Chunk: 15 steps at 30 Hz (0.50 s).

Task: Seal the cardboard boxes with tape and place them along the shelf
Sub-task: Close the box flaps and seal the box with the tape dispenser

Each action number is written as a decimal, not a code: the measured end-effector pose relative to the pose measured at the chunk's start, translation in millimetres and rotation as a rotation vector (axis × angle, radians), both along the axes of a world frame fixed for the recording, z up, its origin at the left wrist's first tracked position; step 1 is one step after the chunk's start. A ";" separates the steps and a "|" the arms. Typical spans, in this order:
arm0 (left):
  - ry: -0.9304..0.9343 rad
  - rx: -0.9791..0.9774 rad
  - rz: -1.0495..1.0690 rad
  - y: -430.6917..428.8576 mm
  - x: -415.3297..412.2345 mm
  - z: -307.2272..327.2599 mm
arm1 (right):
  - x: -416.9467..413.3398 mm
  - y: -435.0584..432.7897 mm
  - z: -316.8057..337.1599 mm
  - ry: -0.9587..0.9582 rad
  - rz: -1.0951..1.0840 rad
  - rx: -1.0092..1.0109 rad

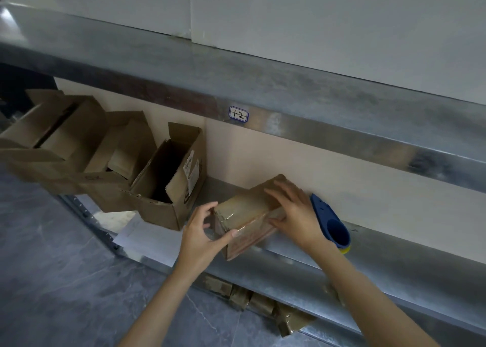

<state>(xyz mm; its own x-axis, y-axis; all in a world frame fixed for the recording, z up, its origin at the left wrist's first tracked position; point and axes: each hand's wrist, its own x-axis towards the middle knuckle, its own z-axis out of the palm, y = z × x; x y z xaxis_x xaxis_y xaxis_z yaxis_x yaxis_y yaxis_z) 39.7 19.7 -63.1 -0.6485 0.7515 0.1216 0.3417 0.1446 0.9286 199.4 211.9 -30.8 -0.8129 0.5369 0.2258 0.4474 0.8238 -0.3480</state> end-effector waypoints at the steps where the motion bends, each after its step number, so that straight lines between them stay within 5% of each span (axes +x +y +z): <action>1: -0.001 -0.019 -0.019 -1.5 -5.9 0.0 | 2.3 6.1 -1.7 -0.036 -0.010 -0.020; 8: -0.087 -0.055 -0.142 2.8 -24.8 -0.5 | 16.0 9.5 -11.6 0.065 -0.037 -0.114; 15: 0.000 -0.085 0.020 47.6 -15.3 6.3 | 25.6 0.6 -5.0 0.097 -0.153 -0.093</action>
<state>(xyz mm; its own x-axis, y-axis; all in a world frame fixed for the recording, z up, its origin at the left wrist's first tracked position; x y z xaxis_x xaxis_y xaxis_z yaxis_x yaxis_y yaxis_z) 24.3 67.2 -56.7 -0.6631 0.7463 0.0582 0.3384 0.2295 0.9126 225.0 212.5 -35.9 -0.6971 0.6747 0.2428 0.5257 0.7111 -0.4669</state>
